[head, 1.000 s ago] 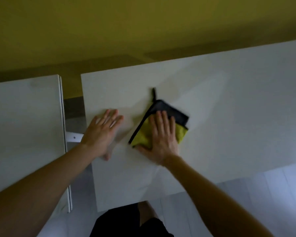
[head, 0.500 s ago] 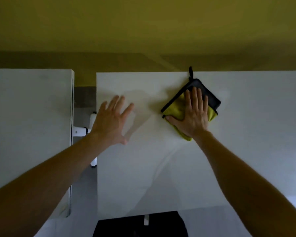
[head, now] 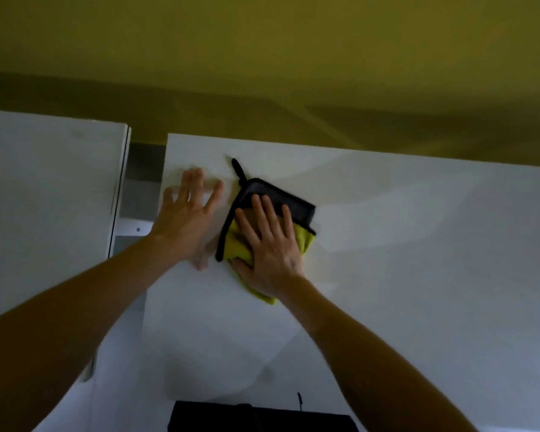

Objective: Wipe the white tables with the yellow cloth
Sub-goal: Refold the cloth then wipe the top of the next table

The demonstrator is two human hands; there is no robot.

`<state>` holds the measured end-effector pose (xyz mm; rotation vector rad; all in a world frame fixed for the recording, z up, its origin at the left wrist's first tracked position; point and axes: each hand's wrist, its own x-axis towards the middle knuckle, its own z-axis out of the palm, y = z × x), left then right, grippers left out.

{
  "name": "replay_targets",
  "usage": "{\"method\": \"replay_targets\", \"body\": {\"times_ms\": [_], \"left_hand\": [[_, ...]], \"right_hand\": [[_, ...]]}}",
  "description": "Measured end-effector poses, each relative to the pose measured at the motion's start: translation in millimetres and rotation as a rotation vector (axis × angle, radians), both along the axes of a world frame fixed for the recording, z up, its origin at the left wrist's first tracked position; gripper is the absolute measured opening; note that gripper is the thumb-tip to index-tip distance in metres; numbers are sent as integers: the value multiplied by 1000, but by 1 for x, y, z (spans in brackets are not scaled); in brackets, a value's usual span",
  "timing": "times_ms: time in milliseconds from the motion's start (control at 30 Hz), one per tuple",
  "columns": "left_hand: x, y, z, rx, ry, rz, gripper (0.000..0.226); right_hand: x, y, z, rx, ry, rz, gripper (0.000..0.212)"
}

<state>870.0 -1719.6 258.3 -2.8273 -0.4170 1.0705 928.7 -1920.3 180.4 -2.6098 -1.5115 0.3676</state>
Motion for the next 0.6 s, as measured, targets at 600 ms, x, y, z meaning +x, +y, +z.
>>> {"method": "replay_targets", "body": {"times_ms": [600], "left_hand": [[0,1,-2,-90,-8,157,193]], "right_hand": [[98,100,4,27,-56,144,97]]}}
